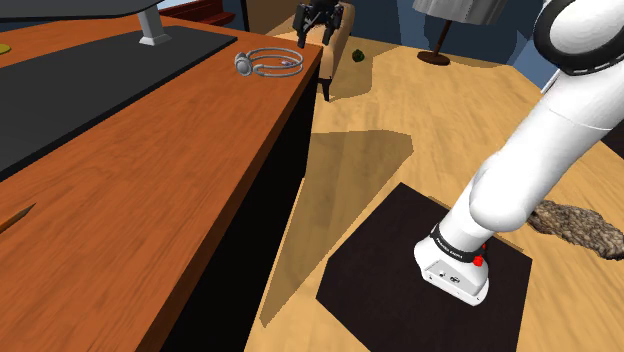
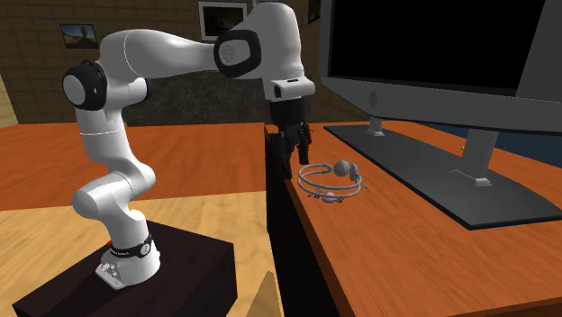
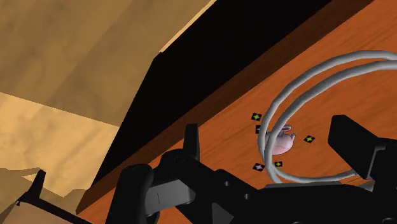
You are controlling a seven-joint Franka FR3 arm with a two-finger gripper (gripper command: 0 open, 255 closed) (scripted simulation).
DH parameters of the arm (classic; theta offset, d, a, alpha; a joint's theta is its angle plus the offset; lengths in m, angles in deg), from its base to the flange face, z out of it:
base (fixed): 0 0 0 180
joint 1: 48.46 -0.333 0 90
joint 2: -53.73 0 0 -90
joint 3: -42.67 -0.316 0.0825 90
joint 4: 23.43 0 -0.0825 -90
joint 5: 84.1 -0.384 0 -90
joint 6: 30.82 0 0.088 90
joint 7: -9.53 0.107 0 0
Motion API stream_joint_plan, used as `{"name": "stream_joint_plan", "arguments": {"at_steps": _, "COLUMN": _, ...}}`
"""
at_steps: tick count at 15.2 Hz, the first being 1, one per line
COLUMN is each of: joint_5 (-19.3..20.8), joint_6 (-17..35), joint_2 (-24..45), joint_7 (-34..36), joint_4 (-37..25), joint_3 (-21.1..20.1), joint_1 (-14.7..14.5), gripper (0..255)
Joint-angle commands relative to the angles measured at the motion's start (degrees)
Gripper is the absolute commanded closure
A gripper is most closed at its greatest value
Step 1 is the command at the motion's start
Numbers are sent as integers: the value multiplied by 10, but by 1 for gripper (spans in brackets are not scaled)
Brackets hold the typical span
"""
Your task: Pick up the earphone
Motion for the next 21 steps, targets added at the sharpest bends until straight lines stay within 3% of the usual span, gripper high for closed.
{"name": "stream_joint_plan", "arguments": {"at_steps": 1, "joint_5": 0, "joint_6": -13, "joint_2": 53, "joint_7": 2, "joint_4": -66, "joint_3": -3, "joint_1": -3, "gripper": 0}}
{"name": "stream_joint_plan", "arguments": {"at_steps": 3, "joint_5": 0, "joint_6": -27, "joint_2": 93, "joint_7": 2, "joint_4": -118, "joint_3": -5, "joint_1": -5, "gripper": 0}}
{"name": "stream_joint_plan", "arguments": {"at_steps": 12, "joint_5": 1, "joint_6": 37, "joint_2": 78, "joint_7": 4, "joint_4": -40, "joint_3": -5, "joint_1": -5, "gripper": 0}}
{"name": "stream_joint_plan", "arguments": {"at_steps": 13, "joint_5": 1, "joint_6": 35, "joint_2": 78, "joint_7": 4, "joint_4": -41, "joint_3": -5, "joint_1": -5, "gripper": 255}}
{"name": "stream_joint_plan", "arguments": {"at_steps": 21, "joint_5": 1, "joint_6": 35, "joint_2": 77, "joint_7": 4, "joint_4": -40, "joint_3": -5, "joint_1": -5, "gripper": 255}}
